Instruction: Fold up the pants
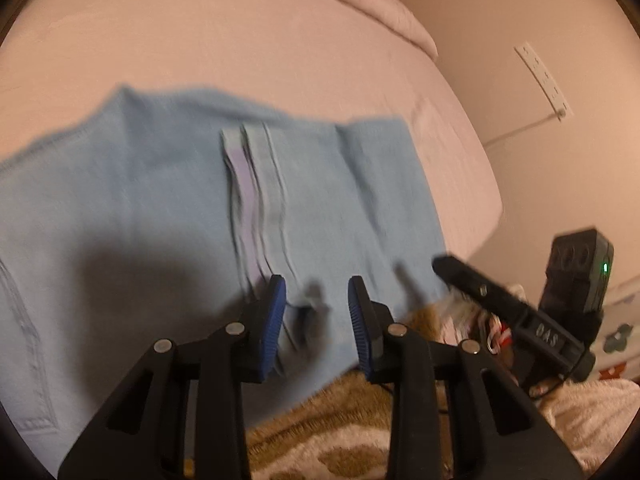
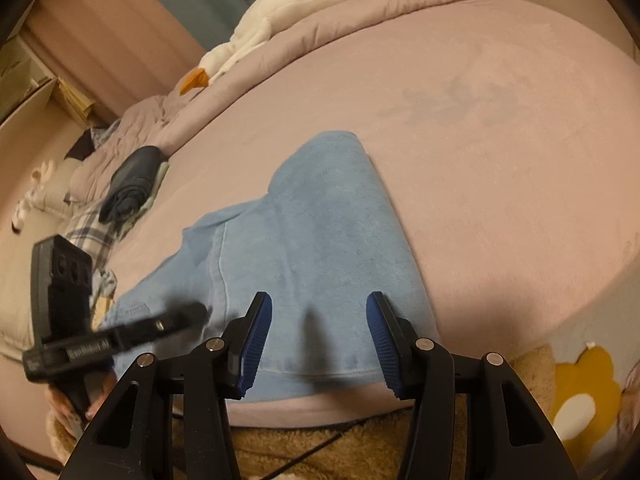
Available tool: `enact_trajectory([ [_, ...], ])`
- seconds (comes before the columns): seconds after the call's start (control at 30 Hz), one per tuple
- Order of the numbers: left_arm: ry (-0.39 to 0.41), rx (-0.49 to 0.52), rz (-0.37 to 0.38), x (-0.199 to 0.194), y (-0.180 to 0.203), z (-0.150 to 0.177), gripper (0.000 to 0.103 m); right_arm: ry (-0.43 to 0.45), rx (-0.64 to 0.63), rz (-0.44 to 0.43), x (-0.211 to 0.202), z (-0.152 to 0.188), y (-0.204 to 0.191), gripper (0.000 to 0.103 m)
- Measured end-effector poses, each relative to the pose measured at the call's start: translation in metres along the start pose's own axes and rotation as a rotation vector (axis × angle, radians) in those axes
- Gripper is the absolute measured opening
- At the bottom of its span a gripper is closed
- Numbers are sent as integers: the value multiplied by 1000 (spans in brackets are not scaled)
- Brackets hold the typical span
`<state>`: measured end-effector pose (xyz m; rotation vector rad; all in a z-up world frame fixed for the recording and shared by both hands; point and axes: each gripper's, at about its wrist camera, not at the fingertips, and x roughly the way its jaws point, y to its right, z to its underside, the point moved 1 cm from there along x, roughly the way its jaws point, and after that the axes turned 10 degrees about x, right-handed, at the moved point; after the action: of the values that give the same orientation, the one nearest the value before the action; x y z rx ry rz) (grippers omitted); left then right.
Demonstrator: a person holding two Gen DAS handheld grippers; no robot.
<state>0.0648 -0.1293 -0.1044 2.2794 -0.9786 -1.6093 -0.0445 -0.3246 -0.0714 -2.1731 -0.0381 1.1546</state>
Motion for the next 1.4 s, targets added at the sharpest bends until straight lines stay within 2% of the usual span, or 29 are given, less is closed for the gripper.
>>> enact_trajectory([
  [0.07, -19, 7, -28, 4, 1, 5, 30, -1, -3, -2, -1, 2, 0, 52],
  [0.33, -31, 7, 0, 12, -1, 10, 30, -16, -13, -12, -2, 2, 1, 52],
  [0.37, -30, 19, -6, 13, 0, 9, 28, -22, -13, -16, 0, 3, 1, 52],
  [0.43, -14, 30, -54, 14, 1, 10, 9, -30, -11, -23, 2, 4, 1, 52],
  [0.57, 40, -21, -40, 0, 1, 17, 8, -35, -4, -19, 3, 4, 0, 52],
  [0.63, 74, -3, -49, -14, 5, 19, 8, -25, -12, -18, -3, 4, -1, 52],
  [0.7, 78, 5, -36, -22, 7, 20, 8, -11, -27, -12, -6, 4, -3, 52],
  [0.77, 78, 27, -56, -25, 11, 23, 8, -5, -29, -10, -7, 4, -5, 52],
  [0.83, 62, 42, -85, -17, 11, 25, 9, -1, -33, -6, -5, 4, -6, 52],
  [0.93, 23, 8, -108, 1, -3, 26, 10, -13, -35, 5, 0, 4, -5, 52],
  [1.13, -2, 23, -119, -6, -1, 20, 15, -30, -52, 48, 11, 6, 0, 52],
  [1.17, -6, 19, -124, -9, -1, 18, 18, -29, -50, 63, 13, 6, 1, 52],
  [1.2, -1, 18, -135, -11, -1, 15, 28, -29, -47, 82, 15, 6, 3, 52],
  [1.23, 17, 19, -156, -15, -3, 11, 32, -33, -44, 91, 18, 6, 4, 52],
  [1.3, 49, 16, -193, -20, -7, 2, 35, -32, -45, 94, 19, 7, 6, 52],
  [1.4, 80, -14, -168, -19, -19, -15, 44, -34, -52, 96, 18, 8, 4, 52],
])
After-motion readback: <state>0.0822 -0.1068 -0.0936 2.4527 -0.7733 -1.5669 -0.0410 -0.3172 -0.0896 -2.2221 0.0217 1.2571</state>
